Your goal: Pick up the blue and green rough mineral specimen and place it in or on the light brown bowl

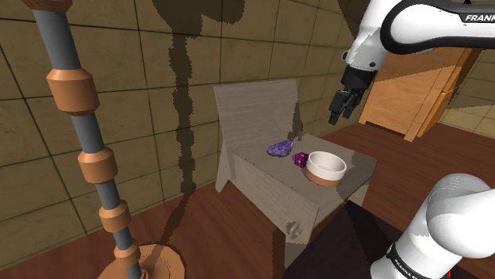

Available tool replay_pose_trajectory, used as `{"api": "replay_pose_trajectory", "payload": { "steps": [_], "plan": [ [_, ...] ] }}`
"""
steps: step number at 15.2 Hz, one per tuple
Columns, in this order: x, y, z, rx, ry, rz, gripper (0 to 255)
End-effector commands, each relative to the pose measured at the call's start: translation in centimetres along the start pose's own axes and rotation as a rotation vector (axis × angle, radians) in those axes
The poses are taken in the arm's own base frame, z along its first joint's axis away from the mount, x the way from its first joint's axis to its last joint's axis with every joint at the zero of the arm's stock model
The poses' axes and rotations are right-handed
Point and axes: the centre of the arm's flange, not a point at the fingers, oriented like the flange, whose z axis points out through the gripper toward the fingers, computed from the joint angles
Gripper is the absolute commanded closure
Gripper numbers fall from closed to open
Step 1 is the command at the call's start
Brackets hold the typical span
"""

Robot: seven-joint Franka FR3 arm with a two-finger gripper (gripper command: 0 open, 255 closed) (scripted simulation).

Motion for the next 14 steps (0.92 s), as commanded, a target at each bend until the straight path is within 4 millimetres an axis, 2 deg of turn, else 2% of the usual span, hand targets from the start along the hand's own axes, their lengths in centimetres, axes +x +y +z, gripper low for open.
{"api": "replay_pose_trajectory", "payload": {
  "steps": [1, 8, 14],
  "plan": [
    [0.0, 0.0, 0.0, 0.000, 0.000, 0.000, 0],
    [7.3, 4.7, 5.0, 0.010, -0.068, -0.148, 0],
    [13.9, 7.7, 9.7, 0.018, -0.126, -0.275, 0]
  ]
}}
